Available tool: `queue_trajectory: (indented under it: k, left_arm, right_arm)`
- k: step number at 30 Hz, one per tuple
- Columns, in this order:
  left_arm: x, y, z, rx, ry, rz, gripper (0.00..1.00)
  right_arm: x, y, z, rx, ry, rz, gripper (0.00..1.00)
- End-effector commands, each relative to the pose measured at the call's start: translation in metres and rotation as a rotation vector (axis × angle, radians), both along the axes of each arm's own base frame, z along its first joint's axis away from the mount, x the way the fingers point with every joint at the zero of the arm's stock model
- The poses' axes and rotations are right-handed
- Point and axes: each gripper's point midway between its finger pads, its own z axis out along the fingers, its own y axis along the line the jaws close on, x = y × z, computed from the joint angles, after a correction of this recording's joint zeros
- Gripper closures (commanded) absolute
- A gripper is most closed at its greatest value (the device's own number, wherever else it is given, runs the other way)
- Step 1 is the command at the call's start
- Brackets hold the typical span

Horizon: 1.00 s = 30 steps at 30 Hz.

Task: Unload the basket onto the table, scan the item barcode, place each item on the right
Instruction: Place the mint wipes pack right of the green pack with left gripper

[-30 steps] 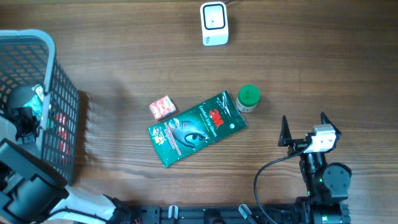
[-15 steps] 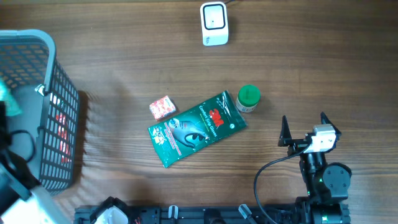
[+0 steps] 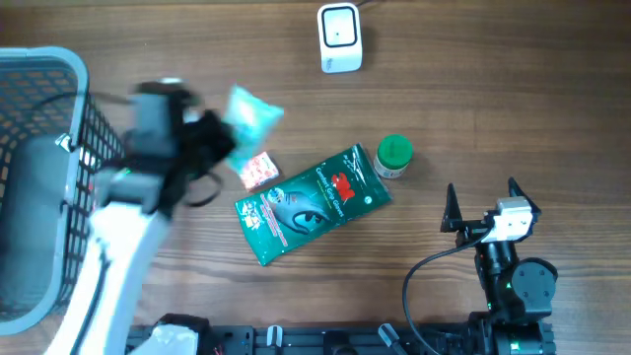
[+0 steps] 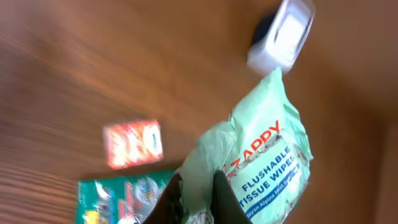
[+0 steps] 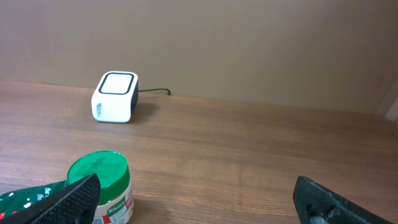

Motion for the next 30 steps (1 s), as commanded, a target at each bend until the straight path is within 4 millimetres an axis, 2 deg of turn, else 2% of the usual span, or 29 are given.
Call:
queue_trajectory:
  k: [1, 4, 6, 9, 13, 21, 22, 23, 24, 25, 27, 28, 29, 30]
  left_arm:
    - [0.002, -0.072, -0.058, 0.058, 0.111, -0.206, 0.96]
    - [-0.012, -0.141, -0.122, 0.082, 0.218, -0.387, 0.96]
    - [-0.022, -0.173, -0.15, 0.066, 0.257, -0.471, 0.96]
    - [-0.042, -0.213, -0.176, 0.03, 0.285, -0.585, 0.96]
    - [-0.058, -0.232, -0.174, 0.033, 0.27, -0.645, 0.96]
    - [-0.076, -0.241, -0.173, 0.027, 0.293, -0.693, 0.94]
    - [-0.078, -0.242, -0.172, 0.022, 0.3, -0.698, 0.89]
    - [-0.08, -0.242, -0.171, 0.013, 0.304, -0.704, 0.77]
    - [-0.08, -0.242, -0.166, 0.008, 0.301, -0.706, 0.54]
    - [-0.08, -0.243, -0.159, 0.003, 0.29, -0.707, 0.39]
    - [-0.072, -0.25, -0.124, -0.023, 0.213, -0.722, 0.17]
    - [-0.063, -0.253, -0.093, -0.018, 0.107, -0.763, 0.0]
    - [-0.055, -0.249, -0.077, 0.002, 0.048, -0.758, 0.0]
    - [-0.04, -0.236, -0.052, 0.053, -0.033, -0.701, 0.0]
  right_arm:
    - [0.0, 0.002, 0.002, -0.009, -0.009, 0.01, 0.0]
    - [0.0, 0.002, 0.002, -0.009, -0.009, 0.01, 0.0]
    - [0.0, 0.002, 0.002, -0.009, -0.009, 0.01, 0.0]
    - [0.0, 0.002, 0.002, -0.009, -0.009, 0.01, 0.0]
    - [0.0, 0.002, 0.002, -0.009, -0.009, 0.01, 0.0]
    - [0.0, 0.002, 0.002, -0.009, -0.009, 0.01, 0.0]
    - [0.0, 0.002, 0.002, -0.009, -0.009, 0.01, 0.0]
    - [0.0, 0.002, 0.002, -0.008, -0.009, 0.01, 0.0]
    - [0.0, 0.002, 0.002, -0.009, -0.009, 0.01, 0.0]
    - [0.0, 0.002, 0.002, -0.009, -0.009, 0.01, 0.0]
    - [0.0, 0.002, 0.002, -0.009, -0.009, 0.01, 0.0]
    - [0.0, 0.002, 0.002, -0.008, -0.009, 0.01, 0.0]
    - [0.0, 0.002, 0.002, -0.009, -0.009, 0.01, 0.0]
    - [0.0, 0.002, 0.002, -0.009, -0.009, 0.01, 0.0]
